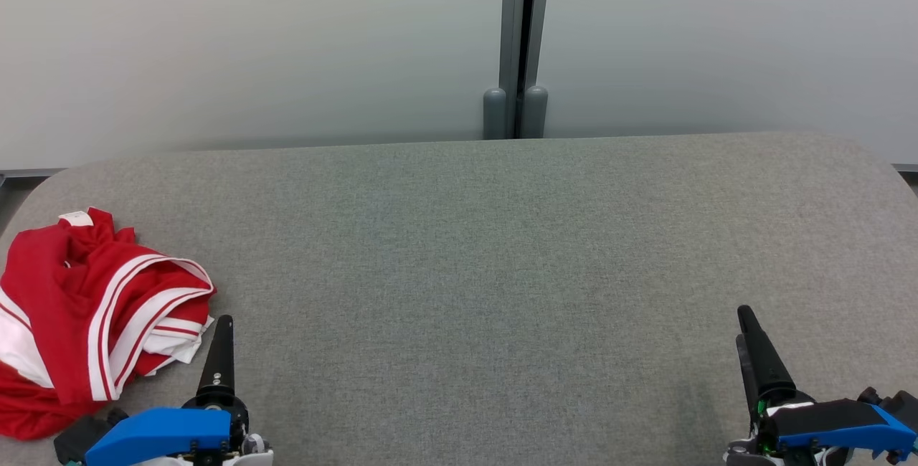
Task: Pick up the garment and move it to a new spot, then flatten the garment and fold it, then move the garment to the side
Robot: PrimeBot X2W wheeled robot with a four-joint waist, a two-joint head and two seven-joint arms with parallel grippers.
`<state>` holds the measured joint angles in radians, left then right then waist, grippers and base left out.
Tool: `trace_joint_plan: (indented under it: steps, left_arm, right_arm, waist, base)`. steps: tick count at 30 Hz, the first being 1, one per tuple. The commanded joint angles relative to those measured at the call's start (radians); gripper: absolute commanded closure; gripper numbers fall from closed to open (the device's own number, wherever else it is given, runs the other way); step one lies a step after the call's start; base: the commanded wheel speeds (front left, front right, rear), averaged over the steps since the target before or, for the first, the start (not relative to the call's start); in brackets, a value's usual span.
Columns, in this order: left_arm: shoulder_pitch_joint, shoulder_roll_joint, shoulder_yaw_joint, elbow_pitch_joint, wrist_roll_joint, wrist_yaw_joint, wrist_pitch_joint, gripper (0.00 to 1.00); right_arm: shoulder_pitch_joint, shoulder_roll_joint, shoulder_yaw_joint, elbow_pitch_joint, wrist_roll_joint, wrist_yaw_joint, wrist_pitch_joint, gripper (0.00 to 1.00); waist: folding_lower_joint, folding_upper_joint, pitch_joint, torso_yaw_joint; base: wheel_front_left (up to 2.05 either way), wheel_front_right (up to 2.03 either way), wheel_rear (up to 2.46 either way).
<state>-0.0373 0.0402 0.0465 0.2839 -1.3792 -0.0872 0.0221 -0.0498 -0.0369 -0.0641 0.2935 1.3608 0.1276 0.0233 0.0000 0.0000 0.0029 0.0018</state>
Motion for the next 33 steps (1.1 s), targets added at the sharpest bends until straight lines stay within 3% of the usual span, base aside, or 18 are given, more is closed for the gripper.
trace_joint_plan:
  steps: [1, 11, 33]
  left_arm:
    - [-0.014, 0.012, -0.015, -0.022, 0.054, 0.01, -0.014, 0.0]
    - [-0.013, 0.03, -0.074, -0.022, 0.253, 0.035, -0.054, 0.0]
    - [-0.015, 0.058, -0.155, -0.019, 0.577, 0.066, -0.126, 0.0]
  right_arm:
    - [-0.016, -0.005, 0.004, -0.022, -0.055, 0.002, -0.015, 0.0]
    - [-0.004, -0.007, 0.007, -0.03, -0.265, 0.002, -0.055, 0.0]
    - [0.002, -0.01, 0.025, -0.034, -0.58, 0.003, -0.127, 0.0]
  waist:
    - [0.0, 0.0, 0.0, 0.001]
    - [0.0, 0.0, -0.003, 0.007]
    - [0.0, 0.0, -0.004, 0.02]
  base:
    - [0.0, 0.0, 0.0]
    - [0.0, 0.0, 0.0]
    - [0.0, 0.0, 0.0]
